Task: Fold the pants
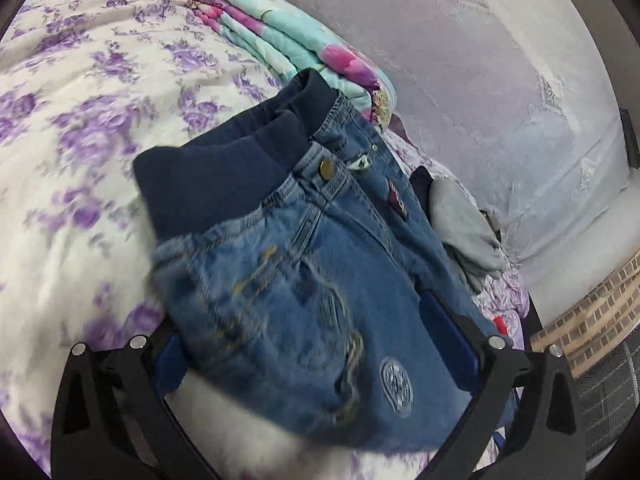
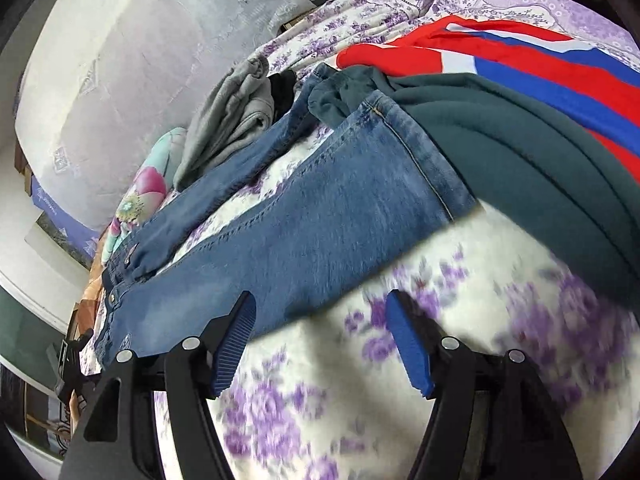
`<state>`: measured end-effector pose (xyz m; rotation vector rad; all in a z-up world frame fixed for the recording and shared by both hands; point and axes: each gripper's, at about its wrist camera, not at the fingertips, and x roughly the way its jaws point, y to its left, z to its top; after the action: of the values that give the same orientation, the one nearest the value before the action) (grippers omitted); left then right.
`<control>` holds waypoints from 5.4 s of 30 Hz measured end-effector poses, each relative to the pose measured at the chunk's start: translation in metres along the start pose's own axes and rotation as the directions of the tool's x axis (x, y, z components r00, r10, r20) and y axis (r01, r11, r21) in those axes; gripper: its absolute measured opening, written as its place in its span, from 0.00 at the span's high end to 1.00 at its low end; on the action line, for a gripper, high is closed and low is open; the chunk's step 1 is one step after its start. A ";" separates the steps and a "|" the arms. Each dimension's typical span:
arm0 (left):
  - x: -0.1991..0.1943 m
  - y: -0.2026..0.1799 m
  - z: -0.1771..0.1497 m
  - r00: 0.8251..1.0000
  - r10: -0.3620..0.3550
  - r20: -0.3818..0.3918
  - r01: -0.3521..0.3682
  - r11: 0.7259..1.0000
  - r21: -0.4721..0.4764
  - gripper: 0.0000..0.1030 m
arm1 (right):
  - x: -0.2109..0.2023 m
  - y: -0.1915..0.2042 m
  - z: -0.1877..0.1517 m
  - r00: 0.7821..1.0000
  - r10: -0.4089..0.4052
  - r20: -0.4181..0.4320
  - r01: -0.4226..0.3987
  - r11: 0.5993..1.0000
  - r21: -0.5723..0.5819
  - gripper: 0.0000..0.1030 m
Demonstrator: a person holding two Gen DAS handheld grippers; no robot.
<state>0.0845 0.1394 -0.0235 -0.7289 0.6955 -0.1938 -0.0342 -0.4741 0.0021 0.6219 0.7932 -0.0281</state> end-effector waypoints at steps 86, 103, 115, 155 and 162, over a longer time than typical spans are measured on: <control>0.057 0.003 0.113 0.998 0.061 -0.010 -0.061 0.998 0.002 0.12 | 0.166 0.068 0.090 0.978 0.160 -0.130 -0.162 0.987 -0.001 0.95; 0.058 0.005 0.113 1.000 0.018 0.014 -0.018 1.000 0.017 0.60 | 0.196 0.223 0.110 0.982 0.061 -0.180 -0.162 0.766 -0.622 0.43; 0.062 0.003 0.113 0.999 0.037 0.005 -0.037 0.999 0.040 0.61 | 0.269 0.272 0.103 0.941 -0.040 -0.335 -0.273 0.491 -0.827 0.43; 0.069 0.001 0.113 0.999 0.035 0.009 -0.035 0.997 0.063 0.64 | 0.289 0.275 0.093 0.930 -0.042 -0.364 -0.322 0.381 -0.867 0.77; 0.071 0.005 0.114 1.000 0.014 0.010 -0.014 0.998 0.059 0.65 | 0.268 0.276 0.085 0.947 -0.002 -0.321 -0.304 0.313 -0.900 0.95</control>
<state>0.2120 0.1773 -0.0019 -0.6676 0.6830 -0.1973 0.2811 -0.2383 0.0080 -0.4903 0.8493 0.7047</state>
